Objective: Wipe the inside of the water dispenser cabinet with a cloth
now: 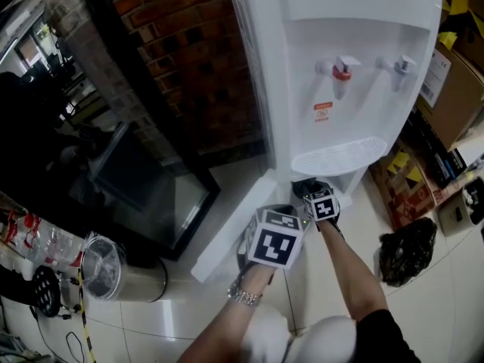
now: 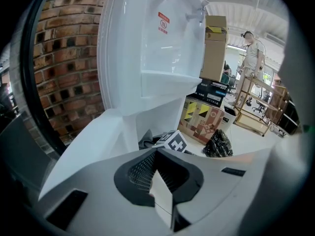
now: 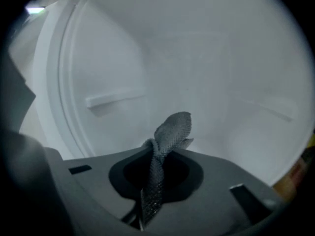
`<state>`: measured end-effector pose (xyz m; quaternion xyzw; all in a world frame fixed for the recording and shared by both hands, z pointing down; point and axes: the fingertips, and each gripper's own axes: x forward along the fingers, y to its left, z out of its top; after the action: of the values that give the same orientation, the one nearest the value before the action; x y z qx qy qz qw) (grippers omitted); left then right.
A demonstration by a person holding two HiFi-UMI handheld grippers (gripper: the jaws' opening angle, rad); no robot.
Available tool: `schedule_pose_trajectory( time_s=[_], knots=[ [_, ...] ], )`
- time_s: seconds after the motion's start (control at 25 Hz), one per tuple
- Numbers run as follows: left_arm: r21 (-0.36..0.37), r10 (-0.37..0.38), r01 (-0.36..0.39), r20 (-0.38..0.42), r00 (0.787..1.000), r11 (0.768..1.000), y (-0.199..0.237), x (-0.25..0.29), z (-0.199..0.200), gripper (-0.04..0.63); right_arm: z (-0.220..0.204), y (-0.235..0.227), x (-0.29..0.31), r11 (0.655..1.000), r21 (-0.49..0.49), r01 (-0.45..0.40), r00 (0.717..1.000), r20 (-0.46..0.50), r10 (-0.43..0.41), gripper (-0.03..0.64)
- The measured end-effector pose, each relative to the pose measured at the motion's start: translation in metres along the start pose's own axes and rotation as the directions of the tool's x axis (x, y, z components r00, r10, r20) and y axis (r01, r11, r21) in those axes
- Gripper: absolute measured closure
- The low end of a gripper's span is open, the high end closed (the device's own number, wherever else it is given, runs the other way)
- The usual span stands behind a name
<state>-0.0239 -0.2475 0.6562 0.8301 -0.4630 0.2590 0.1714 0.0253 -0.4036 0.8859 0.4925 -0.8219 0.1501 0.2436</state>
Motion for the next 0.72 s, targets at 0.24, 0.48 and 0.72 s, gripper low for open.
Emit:
schedule_pose_trajectory(
  time_s=[0.24,0.48,0.72],
  knots=[
    [0.007,-0.006,0.006,0.004,1.000,1.000,-0.005,0.000,0.002,0.594,-0.012,-0.093,-0.040,0.953,0.147,0.266,0.964,-0.023,-0.266,0.583],
    [0.017,-0.005,0.005,-0.005,1.000,1.000,-0.008,0.003,0.001,0.594,0.001,-0.058,-0.023,0.979,0.127,0.161,0.985,0.044,-0.168,0.583],
    [0.017,0.011,-0.011,-0.003,1.000,1.000,-0.002,-0.001,0.001,0.594,0.017,0.028,0.004,0.995,-0.051,-0.085,0.992,0.091,0.089,0.583]
  ],
)
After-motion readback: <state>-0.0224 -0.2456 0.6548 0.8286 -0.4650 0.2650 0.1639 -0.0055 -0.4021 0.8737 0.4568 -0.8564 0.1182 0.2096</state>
